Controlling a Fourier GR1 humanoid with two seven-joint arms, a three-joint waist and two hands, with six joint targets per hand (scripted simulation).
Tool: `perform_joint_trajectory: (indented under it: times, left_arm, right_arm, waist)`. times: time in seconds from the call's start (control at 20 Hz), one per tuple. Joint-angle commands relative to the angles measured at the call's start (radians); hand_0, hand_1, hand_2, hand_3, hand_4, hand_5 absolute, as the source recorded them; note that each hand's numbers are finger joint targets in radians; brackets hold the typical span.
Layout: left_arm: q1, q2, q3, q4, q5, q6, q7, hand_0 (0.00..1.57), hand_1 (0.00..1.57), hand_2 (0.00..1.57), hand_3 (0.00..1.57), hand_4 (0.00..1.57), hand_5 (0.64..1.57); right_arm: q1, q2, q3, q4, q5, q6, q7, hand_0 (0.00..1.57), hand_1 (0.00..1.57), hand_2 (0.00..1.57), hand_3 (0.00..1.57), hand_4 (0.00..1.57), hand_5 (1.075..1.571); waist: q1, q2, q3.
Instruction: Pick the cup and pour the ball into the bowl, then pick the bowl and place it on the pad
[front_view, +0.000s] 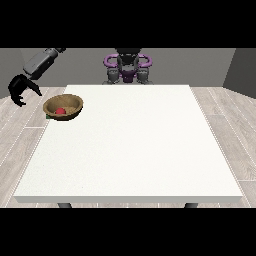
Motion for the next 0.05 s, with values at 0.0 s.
perform_joint_trajectory:
  times: [0.0]
  left_arm:
    - [0.034,-0.024,0.000,0.039,-0.008,-0.031,-0.063,0.00,0.00,0.00,0.00,0.00,1.515]
  right_arm:
    - [-0.043,-0.045,-0.012,-0.008,-0.027,0.041,0.081,0.13,0.13,0.28,0.38,0.00,1.467]
  waist:
    - [0.011,-0.013,-0.0013]
